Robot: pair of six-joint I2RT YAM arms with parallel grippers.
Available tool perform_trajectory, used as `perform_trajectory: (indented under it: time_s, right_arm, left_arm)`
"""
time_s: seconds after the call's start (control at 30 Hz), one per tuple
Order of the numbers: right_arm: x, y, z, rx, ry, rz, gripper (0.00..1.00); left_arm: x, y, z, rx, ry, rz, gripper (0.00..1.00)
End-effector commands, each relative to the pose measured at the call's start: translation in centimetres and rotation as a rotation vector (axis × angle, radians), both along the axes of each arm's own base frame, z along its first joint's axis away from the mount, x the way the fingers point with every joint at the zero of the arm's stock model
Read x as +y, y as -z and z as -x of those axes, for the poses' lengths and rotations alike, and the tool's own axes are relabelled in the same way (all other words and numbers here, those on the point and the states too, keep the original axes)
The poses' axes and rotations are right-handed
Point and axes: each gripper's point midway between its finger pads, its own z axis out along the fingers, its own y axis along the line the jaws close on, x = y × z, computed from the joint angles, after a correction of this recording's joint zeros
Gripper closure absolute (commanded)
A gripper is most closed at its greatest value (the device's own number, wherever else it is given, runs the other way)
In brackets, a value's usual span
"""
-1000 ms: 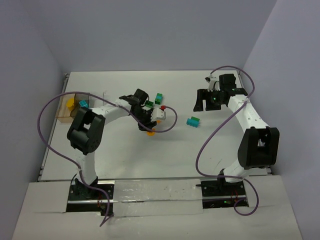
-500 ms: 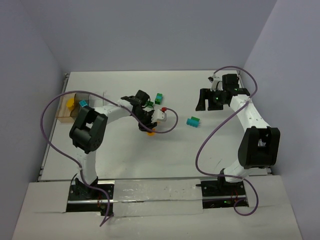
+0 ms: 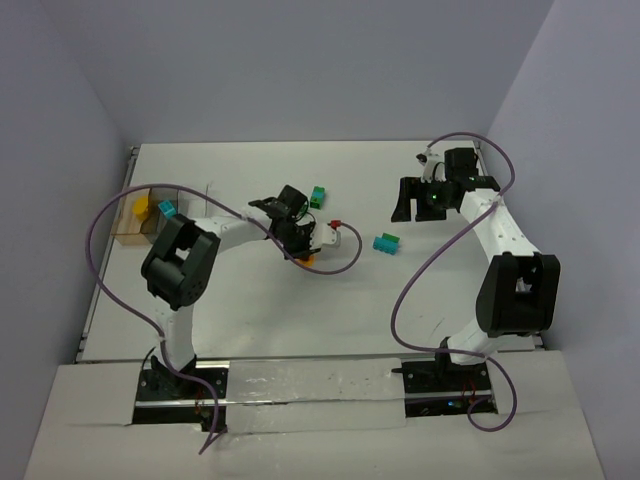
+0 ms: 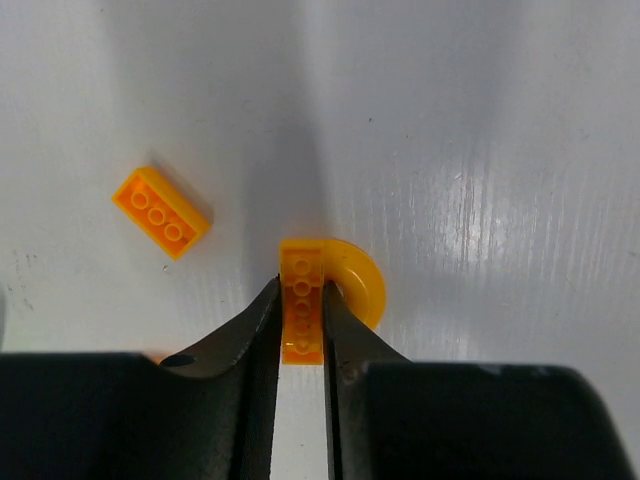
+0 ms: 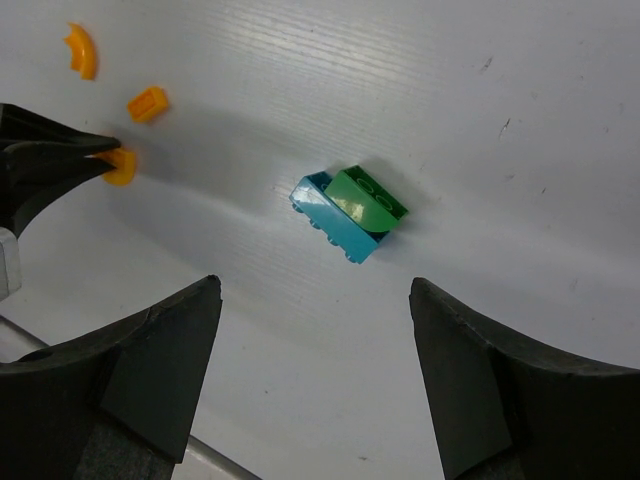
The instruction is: Sort the legos into containers by color
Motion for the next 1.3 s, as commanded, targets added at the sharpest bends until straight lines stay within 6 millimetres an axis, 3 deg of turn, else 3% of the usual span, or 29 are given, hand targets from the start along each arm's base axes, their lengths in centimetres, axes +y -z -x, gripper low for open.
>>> perform_trajectory:
  time_s: [0.0,0.07,0.17,0.23,0.33,0.47,0.5,0.57,0.63,0.67,0.7,0.8,0.83,0.9,0.93,1.03,1.27]
  right_arm:
    - [-0.1,-0.8,-0.4,-0.009,-0.007,-0.008,0.17]
    - [-0.1,-0.8,-0.4,-0.011,-0.006,-0.007,0.17]
    - [-0.2,-0.9,-0.4,-0.014,-0.004,-0.001,0.17]
    - [-0.2,-1.1,-0.3,-0.016,-0.002,-0.002,0.17]
    - [-0.1,-1.3,-0.3,-0.021,-0.001,-0.006,0.15]
    - [0.2,-1.6,-0.4,-0.023,-0.009,-0.023,0.07]
    - [0.2,-1.6,-0.4,-0.021,-0.010,-0.025,0.04]
    - [0.2,-1.8,-0.6,-0.021,-0.010,-0.027,0.00]
    - [0.3,-2.0,-0.7,-0.023,-0.012,-0.026,0.00]
    - [0.3,-2.0,-0.7,-0.024,-0.014,-0.026,0.00]
    - [0.3,-2.1,-0.8,-0.026,-0.016,-0.026,0.00]
    - [0.4,-2.3,-0.9,-0.033,-0.022,-0.019,0.00]
    - [0.5,-2.3,-1.0,-0.039,-0.023,-0.018,0.00]
    - [0.5,-2.2,-1.0,-0.039,-0.023,-0.013,0.00]
    - [0.6,-2.1,-1.0,-0.037,-0.023,-0.011,0.00]
    - [0.5,-1.7,-1.0,-0.026,-0.020,-0.010,0.00]
    - [0.6,-2.1,-1.1,-0.033,-0.019,-0.005,0.00]
  left_arm:
    - [0.5,1.6,0.4,-0.028,-0.006,-0.073,0.91]
    - [0.5,1.1,0.8,0.002,-0.020,-0.070,0.99]
    - [0.6,-0.4,1.4,0.030,-0.053,-0.051,1.00]
    - [0.9,-3.3,1.0,0.041,-0.105,-0.004,1.00]
    - [2.9,-6.8,-0.2,0.070,-0.219,0.042,1.00]
    - [7.9,-13.1,-4.2,0.032,-0.478,0.133,1.00]
    - [10.1,-13.9,-5.0,0.043,-0.557,0.146,1.00]
    - [16.5,-16.3,-7.2,0.027,-0.767,0.196,1.00]
    - [20.5,-17.4,-8.2,-0.008,-0.886,0.216,1.00]
    - [23.7,-17.8,-8.7,-0.025,-0.974,0.217,1.00]
    - [28.5,-18.3,-9.1,-0.046,-1.100,0.214,1.00]
    - [34.5,-18.0,-9.5,-0.042,-1.263,0.180,1.00]
    - [38.1,-17.9,-9.3,-0.052,-1.373,0.154,1.00]
    - [42.6,-18.1,-9.1,-0.052,-1.502,0.158,0.99]
    - [44.1,-18.0,-8.9,-0.050,-1.546,0.159,0.99]
    - [47.0,-17.3,-8.8,-0.050,-1.618,0.135,0.98]
    - [49.0,-14.3,-9.1,0.002,-1.648,0.060,0.93]
